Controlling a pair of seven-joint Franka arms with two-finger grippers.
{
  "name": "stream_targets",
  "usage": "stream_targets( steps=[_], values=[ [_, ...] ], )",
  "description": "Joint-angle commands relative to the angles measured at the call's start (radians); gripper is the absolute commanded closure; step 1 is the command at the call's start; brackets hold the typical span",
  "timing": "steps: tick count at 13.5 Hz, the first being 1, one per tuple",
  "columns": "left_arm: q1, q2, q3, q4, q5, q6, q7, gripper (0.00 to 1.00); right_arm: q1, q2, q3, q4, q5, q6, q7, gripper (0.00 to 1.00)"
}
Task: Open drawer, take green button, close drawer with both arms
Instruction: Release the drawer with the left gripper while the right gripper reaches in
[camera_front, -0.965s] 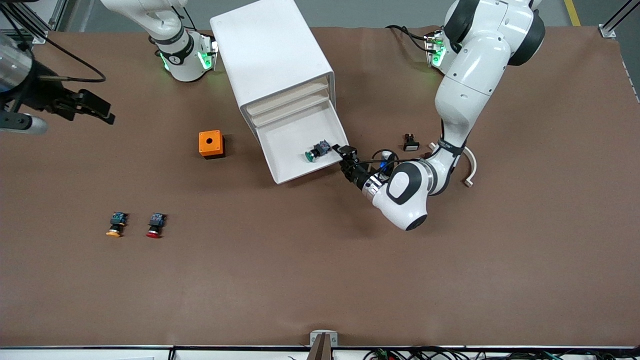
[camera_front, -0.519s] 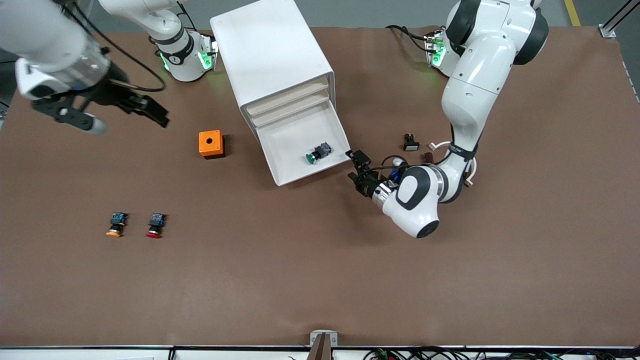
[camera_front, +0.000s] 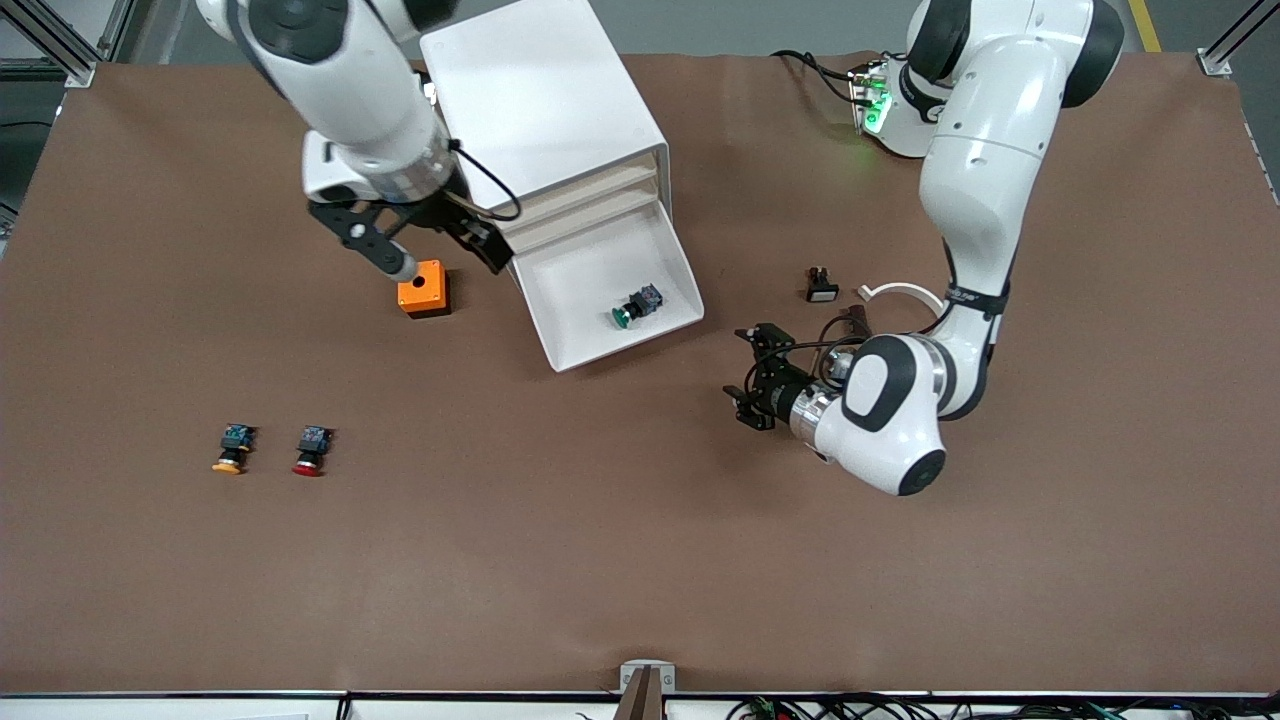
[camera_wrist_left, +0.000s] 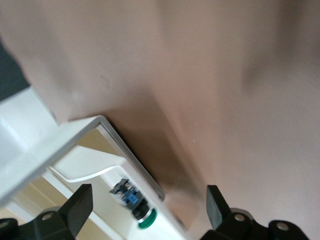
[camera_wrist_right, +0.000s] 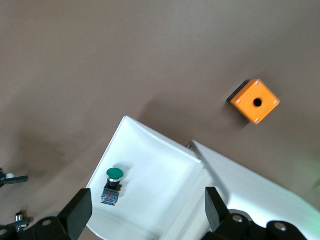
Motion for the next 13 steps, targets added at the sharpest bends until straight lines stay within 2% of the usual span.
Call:
stream_targets(
  steps=[1, 5, 8, 10, 13],
  values=[
    [-0.01, -0.047, 0.013, -0.015, 0.08, 0.064, 0.263, 0.0, 0.081, 0.069, -0.013, 0.009, 0.001, 0.063, 0.145, 0.0],
    [-0.022, -0.078, 0.013, -0.018, 0.214, 0.275, 0.612, 0.0, 0.176, 0.164, -0.015, 0.01, -0.011, 0.147, 0.272, 0.0],
    [-0.019, -0.112, 0.007, -0.031, 0.304, 0.452, 0.643, 0.0, 0.225, 0.239, -0.015, 0.015, -0.031, 0.21, 0.345, 0.0],
    [-0.02, -0.146, 0.01, -0.058, 0.369, 0.49, 0.654, 0.0, 0.251, 0.282, -0.015, 0.017, -0.051, 0.246, 0.388, 0.0],
    [-0.014, -0.173, 0.003, -0.078, 0.565, 0.512, 0.683, 0.0, 0.279, 0.348, -0.015, 0.023, -0.074, 0.292, 0.439, 0.0]
  ],
)
